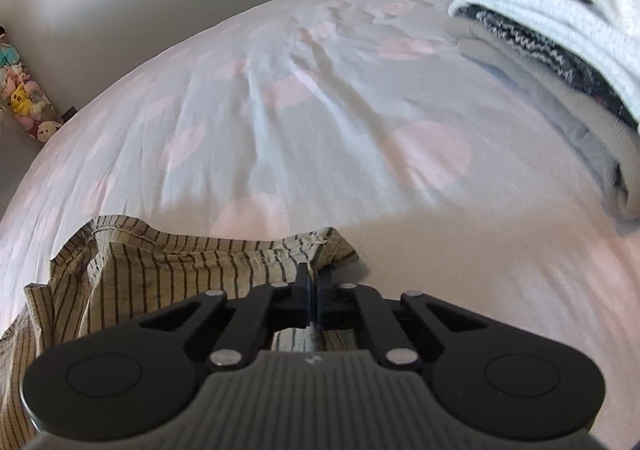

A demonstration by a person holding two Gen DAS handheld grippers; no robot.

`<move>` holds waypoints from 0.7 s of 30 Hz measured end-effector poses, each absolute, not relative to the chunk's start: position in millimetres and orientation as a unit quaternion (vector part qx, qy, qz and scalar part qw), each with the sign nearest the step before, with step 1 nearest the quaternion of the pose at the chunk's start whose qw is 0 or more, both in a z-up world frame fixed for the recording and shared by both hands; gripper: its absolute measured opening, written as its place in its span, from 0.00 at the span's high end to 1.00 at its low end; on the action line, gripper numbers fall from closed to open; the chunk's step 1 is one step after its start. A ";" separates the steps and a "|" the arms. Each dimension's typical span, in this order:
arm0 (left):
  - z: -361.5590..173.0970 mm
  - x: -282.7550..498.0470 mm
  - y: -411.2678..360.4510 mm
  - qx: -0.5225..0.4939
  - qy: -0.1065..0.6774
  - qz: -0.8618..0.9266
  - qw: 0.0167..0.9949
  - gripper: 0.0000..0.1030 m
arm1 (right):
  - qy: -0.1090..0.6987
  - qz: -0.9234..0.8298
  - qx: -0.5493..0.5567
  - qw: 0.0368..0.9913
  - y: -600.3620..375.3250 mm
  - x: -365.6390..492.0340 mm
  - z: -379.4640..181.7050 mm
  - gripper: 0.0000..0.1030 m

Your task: Fold clothes

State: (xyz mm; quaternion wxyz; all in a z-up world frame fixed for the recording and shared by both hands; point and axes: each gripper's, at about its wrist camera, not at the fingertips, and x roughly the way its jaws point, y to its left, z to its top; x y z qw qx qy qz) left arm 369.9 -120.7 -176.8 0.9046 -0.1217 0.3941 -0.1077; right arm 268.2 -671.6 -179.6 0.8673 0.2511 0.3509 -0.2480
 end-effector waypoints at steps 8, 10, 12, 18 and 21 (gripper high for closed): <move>-172.0 368.6 -93.8 -0.130 0.395 -0.048 0.908 1.00 | 0.348 -0.289 0.236 0.860 -695.7 245.0 -163.6 0.97; -172.6 366.9 -94.9 -0.128 0.398 -0.046 0.907 1.00 | 0.350 -0.280 0.246 0.859 -695.8 242.9 -164.1 0.94; -171.8 362.0 -98.6 -0.121 0.402 -0.047 0.906 0.97 | 0.348 -0.273 0.262 0.858 -694.7 240.6 -164.2 0.82; -157.5 337.0 -108.7 -0.087 0.410 -0.028 0.908 0.73 | 0.350 -0.263 0.253 0.862 -675.7 227.0 -159.3 0.68; -146.1 324.9 -107.5 -0.104 0.423 -0.041 0.899 0.69 | 0.357 -0.257 0.266 0.858 -660.5 212.1 -160.4 0.68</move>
